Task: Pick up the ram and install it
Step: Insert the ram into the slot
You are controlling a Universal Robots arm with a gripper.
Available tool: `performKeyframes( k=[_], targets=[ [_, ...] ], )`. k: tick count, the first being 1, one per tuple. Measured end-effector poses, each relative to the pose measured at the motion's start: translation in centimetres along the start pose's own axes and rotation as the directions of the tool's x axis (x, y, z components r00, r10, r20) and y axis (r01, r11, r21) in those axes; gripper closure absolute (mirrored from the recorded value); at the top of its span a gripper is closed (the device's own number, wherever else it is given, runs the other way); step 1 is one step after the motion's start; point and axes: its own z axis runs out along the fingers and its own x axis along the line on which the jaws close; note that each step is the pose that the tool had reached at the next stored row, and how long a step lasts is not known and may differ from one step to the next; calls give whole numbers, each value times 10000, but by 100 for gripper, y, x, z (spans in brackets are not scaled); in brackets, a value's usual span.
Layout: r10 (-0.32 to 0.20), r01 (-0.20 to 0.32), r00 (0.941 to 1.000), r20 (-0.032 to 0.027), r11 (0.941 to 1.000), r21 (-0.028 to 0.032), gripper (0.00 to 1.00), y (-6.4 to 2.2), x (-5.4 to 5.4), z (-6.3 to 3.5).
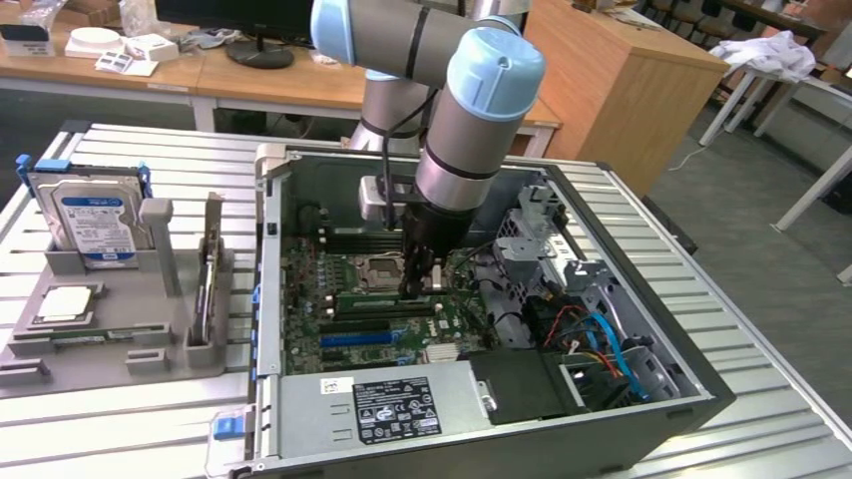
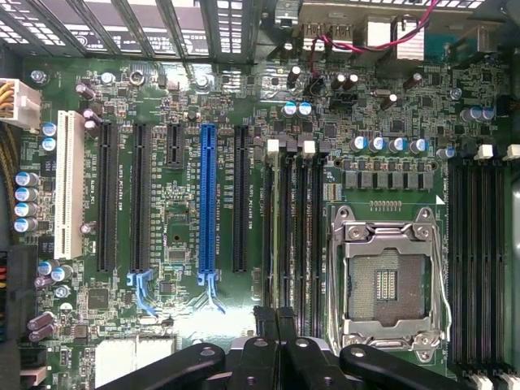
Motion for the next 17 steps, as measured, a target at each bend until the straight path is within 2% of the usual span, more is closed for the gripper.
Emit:
performKeyframes(
  k=[17],
  targets=[
    [0,0,10000,0,10000,1,89,0,9,8]
  ],
)
